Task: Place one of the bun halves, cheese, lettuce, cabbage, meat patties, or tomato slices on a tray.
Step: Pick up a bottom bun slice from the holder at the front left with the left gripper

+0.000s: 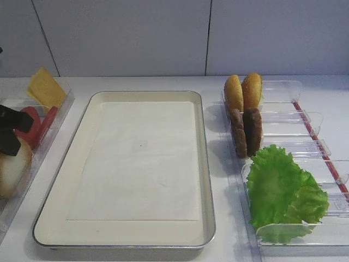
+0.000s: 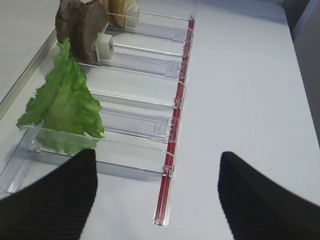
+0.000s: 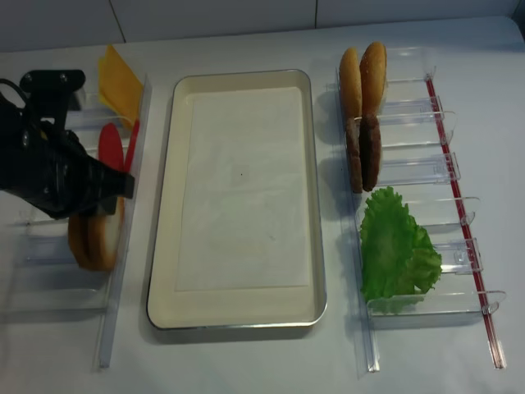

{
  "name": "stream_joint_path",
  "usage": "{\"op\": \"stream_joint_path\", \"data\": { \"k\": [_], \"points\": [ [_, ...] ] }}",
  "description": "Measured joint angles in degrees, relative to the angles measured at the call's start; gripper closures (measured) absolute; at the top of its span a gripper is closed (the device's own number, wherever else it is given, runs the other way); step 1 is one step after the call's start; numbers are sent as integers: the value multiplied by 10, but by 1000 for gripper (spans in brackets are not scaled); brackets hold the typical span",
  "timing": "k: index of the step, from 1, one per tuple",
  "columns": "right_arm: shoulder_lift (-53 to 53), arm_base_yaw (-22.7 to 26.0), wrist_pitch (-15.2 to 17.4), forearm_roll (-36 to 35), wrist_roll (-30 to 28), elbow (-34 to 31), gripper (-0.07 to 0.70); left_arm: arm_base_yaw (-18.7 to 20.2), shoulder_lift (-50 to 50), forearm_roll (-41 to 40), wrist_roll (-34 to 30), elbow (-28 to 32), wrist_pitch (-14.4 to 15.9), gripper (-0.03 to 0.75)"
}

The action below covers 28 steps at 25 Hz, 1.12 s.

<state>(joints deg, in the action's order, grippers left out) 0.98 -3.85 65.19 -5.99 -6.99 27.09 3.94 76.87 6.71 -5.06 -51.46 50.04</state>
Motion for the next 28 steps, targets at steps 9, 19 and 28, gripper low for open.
{"op": "stream_joint_path", "data": {
  "k": [9, 19, 28],
  "points": [
    [0, 0, 0, 0, 0, 0, 113, 0, -31, -3, 4, -2, 1, 562],
    [0, 0, 0, 0, 0, 0, 113, 0, -144, 29, 18, -13, 29, 566],
    [0, 0, 0, 0, 0, 0, 113, 0, -169, 218, -67, 17, 31, 568]
  ]
}}
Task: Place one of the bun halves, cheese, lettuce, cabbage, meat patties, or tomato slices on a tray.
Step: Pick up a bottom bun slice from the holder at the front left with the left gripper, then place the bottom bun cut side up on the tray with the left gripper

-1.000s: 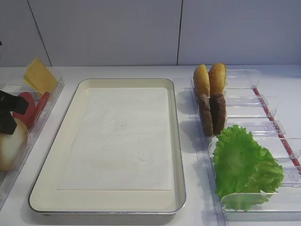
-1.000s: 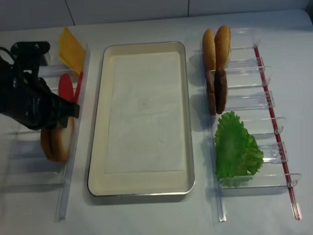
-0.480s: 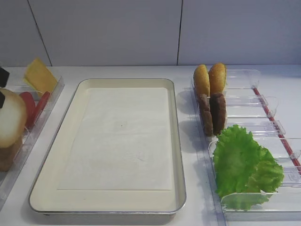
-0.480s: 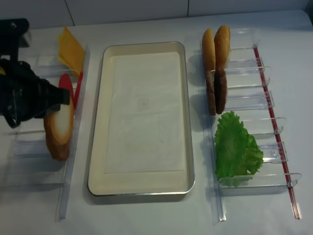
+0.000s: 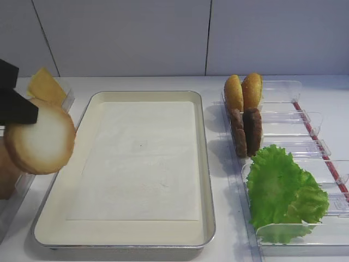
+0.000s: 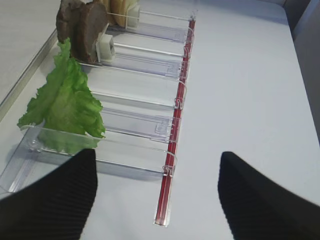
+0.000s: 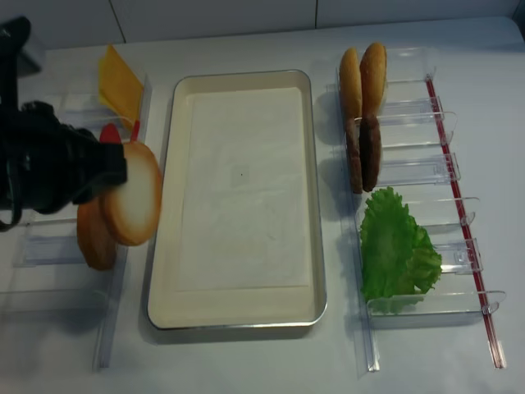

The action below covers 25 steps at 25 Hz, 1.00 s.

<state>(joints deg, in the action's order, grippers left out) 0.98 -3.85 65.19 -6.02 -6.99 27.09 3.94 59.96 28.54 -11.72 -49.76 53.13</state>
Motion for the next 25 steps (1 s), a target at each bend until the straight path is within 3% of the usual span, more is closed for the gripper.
{"op": "stream_joint_path", "data": {
  "k": [6, 12, 20, 25],
  "points": [
    [0, 0, 0, -1, 0, 0, 113, 0, 0, 174, -122, 57, -32, 568],
    [0, 0, 0, -1, 0, 0, 113, 1, 51, 340, -238, 88, -39, 569],
    [0, 0, 0, -1, 0, 0, 113, 4, 171, 426, -310, 91, -12, 571],
    [0, 0, 0, -1, 0, 0, 113, 38, 234, 479, -364, 91, -12, 571]
  ]
}}
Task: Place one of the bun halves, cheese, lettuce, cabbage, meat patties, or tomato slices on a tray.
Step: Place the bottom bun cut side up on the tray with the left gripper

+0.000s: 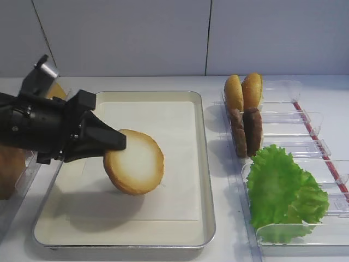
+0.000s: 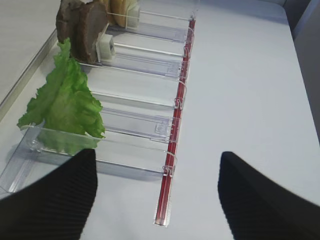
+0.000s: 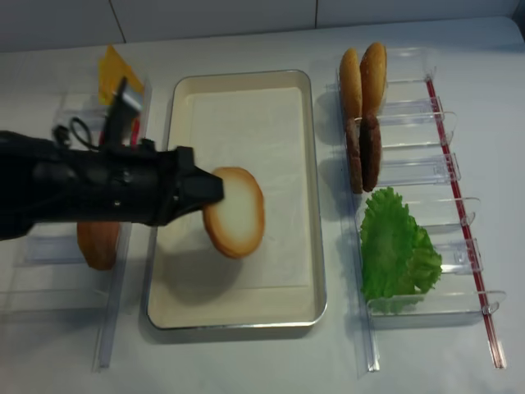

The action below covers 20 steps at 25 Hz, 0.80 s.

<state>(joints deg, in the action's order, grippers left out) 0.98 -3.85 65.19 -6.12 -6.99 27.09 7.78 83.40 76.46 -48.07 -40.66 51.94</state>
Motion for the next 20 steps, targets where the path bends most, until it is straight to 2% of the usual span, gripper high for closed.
{"op": "stream_joint_path", "data": {
  "k": [2, 5, 11, 20],
  "points": [
    [0, 0, 0, 0, 0, 0, 113, 17, 20, 16, -19, 0, -4, 572],
    [0, 0, 0, 0, 0, 0, 113, 30, 43, 24, -29, 0, -29, 573],
    [0, 0, 0, 0, -1, 0, 113, 31, 59, 28, -32, 0, -76, 573],
    [0, 0, 0, 0, -1, 0, 113, 31, 61, 23, -32, 0, -99, 573]
  ]
}}
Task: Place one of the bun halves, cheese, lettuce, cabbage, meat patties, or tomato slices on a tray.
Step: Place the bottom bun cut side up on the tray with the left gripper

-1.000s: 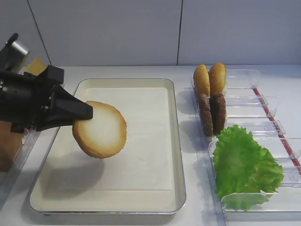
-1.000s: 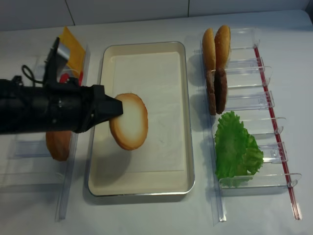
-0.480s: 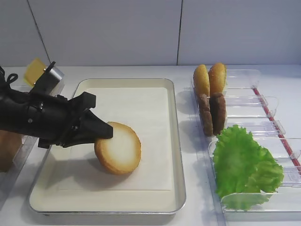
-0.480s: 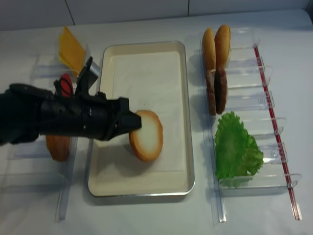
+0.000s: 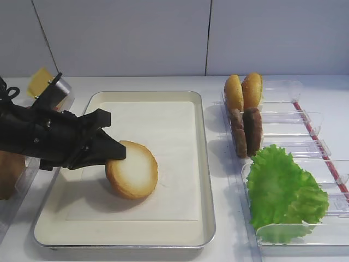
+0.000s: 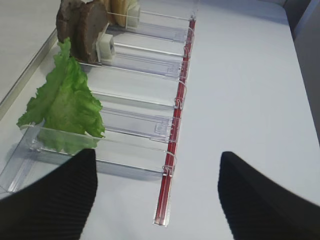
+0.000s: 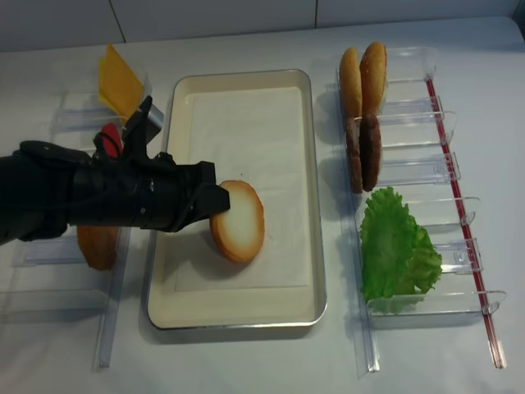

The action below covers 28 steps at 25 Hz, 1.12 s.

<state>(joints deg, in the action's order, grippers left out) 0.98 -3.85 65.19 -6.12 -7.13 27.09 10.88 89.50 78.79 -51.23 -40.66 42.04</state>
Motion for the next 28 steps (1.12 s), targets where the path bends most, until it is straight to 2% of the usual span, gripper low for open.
{"op": "stream_joint_path", "data": {
  "k": [6, 10, 13, 19, 22, 28],
  "points": [
    [0, 0, 0, 0, 0, 0, 113, 0, 0, -5, 0, 0, -2, 574],
    [0, 0, 0, 0, 0, 0, 113, 0, 1, -17, 0, 0, 10, 562],
    [0, 0, 0, 0, 0, 0, 113, 0, 1, -24, 0, 0, 15, 482],
    [0, 0, 0, 0, 0, 0, 113, 0, 1, -28, 0, 0, 16, 233],
    [0, 0, 0, 0, 0, 0, 113, 0, 1, -31, -3, 0, 16, 193],
    [0, 0, 0, 0, 0, 0, 113, 0, 1, -69, -11, 0, 13, 179]
  ]
}}
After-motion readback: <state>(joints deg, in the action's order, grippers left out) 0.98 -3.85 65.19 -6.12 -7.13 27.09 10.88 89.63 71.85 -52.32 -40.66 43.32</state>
